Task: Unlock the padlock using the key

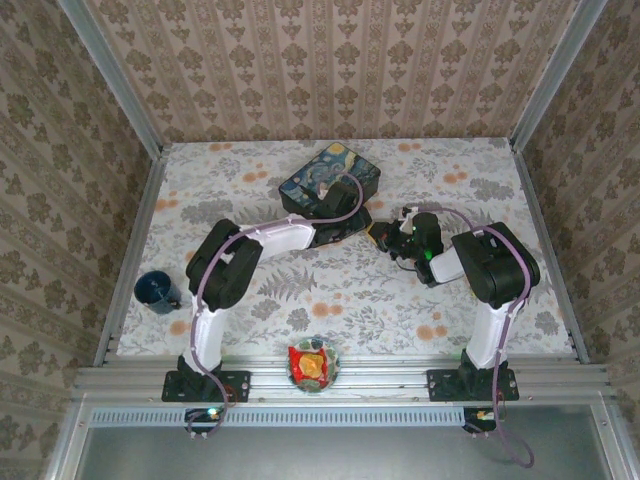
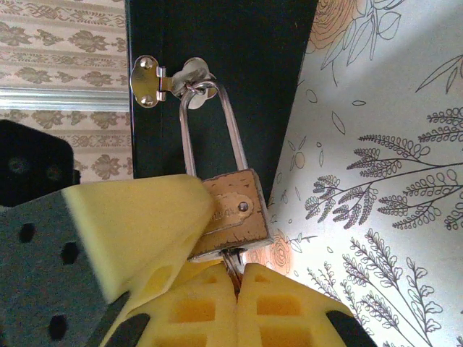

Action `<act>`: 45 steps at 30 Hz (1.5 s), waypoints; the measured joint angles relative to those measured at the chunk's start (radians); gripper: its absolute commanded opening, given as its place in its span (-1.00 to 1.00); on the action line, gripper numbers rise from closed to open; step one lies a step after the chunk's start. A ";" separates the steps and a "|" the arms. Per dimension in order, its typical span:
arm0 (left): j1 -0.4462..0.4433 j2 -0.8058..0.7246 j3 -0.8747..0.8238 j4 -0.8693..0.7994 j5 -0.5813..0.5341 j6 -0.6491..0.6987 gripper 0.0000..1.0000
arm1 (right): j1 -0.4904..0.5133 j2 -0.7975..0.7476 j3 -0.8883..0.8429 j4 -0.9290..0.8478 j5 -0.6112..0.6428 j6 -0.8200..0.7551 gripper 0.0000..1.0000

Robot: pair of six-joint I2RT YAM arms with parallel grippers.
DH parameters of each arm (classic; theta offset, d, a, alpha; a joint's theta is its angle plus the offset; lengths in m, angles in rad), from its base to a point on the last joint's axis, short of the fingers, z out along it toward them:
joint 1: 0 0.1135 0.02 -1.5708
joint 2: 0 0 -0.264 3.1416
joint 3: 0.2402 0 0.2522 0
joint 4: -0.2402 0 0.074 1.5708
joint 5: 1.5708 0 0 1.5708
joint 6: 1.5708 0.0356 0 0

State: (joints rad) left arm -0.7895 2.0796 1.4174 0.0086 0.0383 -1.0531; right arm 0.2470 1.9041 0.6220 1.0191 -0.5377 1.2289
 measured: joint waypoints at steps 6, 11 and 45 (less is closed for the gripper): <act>0.004 0.013 0.010 0.008 -0.001 -0.002 -0.25 | 0.000 0.000 0.000 0.000 0.000 0.000 -1.00; 0.006 0.016 0.025 0.037 -0.019 0.000 -0.49 | 0.000 0.001 0.004 -0.003 0.000 0.000 -1.00; -0.042 -0.126 -0.183 0.124 0.081 -0.104 -1.00 | 0.101 -0.498 -0.014 -0.711 0.187 -0.435 -0.16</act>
State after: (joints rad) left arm -0.8318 1.9537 1.2346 0.1329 0.1192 -1.1572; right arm 0.3485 1.4063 0.6075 0.3084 -0.3511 0.7944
